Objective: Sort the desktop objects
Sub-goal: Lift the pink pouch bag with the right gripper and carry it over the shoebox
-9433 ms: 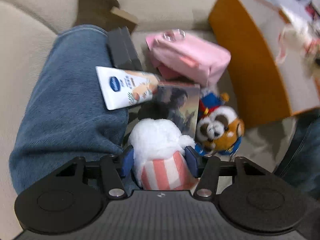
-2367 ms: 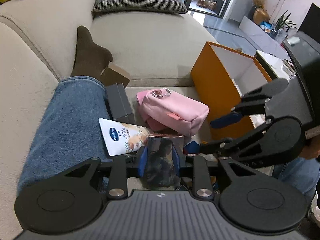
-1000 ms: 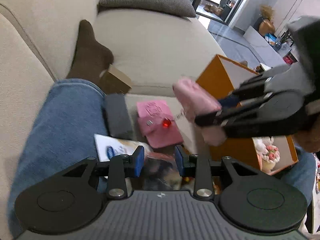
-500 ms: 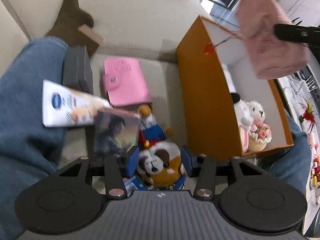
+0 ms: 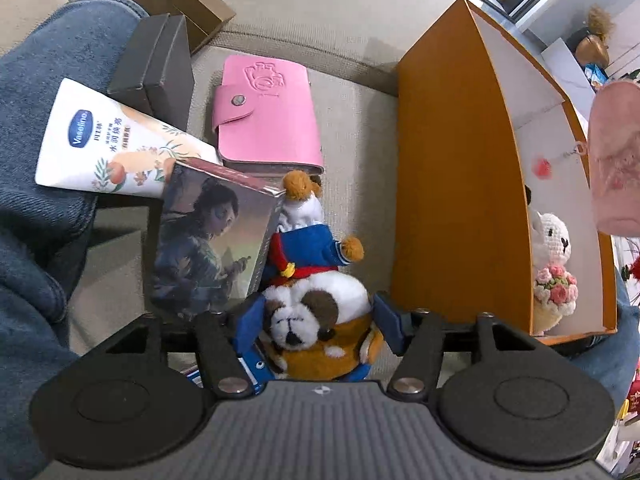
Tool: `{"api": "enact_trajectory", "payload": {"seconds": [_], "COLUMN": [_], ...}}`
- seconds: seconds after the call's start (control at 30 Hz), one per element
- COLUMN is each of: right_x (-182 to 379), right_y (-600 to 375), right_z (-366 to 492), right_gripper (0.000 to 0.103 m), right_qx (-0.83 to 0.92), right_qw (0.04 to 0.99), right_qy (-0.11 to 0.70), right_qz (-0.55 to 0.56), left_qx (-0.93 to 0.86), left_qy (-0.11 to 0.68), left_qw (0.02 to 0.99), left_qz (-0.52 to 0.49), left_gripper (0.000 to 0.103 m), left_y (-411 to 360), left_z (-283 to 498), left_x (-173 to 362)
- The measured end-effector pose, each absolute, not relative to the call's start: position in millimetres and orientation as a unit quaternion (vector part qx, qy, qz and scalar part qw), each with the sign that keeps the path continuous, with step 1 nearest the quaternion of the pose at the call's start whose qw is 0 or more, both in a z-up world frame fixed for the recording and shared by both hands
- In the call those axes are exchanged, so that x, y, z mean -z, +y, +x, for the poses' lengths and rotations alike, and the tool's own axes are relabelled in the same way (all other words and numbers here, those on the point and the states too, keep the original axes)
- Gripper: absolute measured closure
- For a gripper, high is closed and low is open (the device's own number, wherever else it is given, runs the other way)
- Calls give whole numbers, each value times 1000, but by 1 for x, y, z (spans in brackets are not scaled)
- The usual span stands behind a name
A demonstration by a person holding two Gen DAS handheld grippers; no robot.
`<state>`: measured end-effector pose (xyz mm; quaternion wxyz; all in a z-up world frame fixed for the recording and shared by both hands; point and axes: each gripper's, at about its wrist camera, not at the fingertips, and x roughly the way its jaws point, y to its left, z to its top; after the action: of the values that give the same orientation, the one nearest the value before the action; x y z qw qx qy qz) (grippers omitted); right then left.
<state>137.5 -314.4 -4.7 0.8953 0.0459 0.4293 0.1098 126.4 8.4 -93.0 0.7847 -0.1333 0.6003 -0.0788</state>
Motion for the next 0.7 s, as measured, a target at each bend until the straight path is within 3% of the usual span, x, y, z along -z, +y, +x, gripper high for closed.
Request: {"api": "enact_trajectory", "payload": {"seconds": [0.2, 0.47, 0.7], "right_x": [17, 25, 29], "right_y": [-327, -335, -339], "right_z": [137, 139, 143], "right_gripper": [75, 75, 75], "right_qx": [-110, -110, -108], "right_qw": [892, 889, 886], "right_qy": [435, 440, 444], "right_qz": [58, 64, 82], "left_qx": [67, 75, 115], "left_qy": [610, 599, 567], "left_qw": [778, 784, 801], "left_qz": [-131, -143, -153], "left_gripper": [26, 40, 41], "left_y": [4, 13, 16], "left_z": [128, 119, 98], "left_x": [107, 92, 50]}}
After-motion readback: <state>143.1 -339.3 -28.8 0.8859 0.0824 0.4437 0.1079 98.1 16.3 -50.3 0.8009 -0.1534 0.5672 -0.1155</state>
